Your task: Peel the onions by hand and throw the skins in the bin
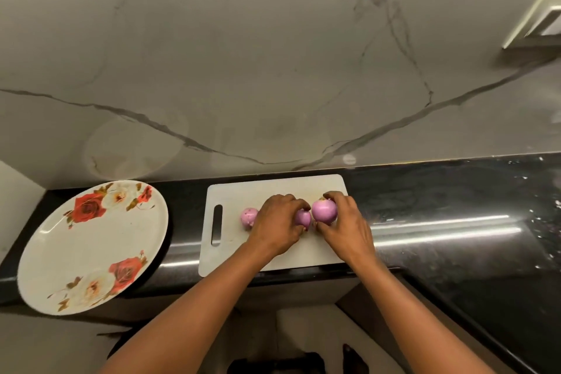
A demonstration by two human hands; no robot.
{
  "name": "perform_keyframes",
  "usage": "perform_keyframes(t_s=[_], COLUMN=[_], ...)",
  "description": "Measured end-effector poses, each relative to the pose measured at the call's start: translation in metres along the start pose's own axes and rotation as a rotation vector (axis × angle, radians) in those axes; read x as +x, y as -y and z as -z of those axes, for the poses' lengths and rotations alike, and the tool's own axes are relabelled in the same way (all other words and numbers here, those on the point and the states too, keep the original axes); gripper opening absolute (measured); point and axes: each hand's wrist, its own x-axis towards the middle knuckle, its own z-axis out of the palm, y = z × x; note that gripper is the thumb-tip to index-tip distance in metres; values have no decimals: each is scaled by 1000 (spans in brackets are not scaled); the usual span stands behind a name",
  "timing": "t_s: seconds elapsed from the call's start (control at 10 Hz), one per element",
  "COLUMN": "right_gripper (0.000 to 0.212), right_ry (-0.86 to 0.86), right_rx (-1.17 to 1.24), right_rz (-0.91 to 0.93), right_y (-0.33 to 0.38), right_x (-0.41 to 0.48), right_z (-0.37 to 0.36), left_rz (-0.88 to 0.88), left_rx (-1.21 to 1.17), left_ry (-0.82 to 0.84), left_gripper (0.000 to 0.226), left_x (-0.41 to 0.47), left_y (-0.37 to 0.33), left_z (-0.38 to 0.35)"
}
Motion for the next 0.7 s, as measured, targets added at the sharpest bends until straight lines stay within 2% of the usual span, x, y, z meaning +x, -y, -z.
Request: perform_keyframes(t_s=[0.3, 0.4, 0.5, 0.7], right_gripper=[63, 75, 85, 79], right_ry=[44, 58, 83, 135], right_rx=[-8, 10, 28, 18], right_rz=[-8, -7, 19, 101], right_y=[-12, -16, -15, -17], right_x=[4, 6, 6, 11], right_z=[-10, -11, -8, -4], left_rz=[38, 60, 76, 139], left_rx=[53, 40, 11, -74], left_ry=[120, 134, 117, 43], left_gripper=[49, 50, 51, 58], left_x=[4, 4, 1, -2], left_y=[8, 5, 4, -1], left_z=[-7, -4, -5, 1])
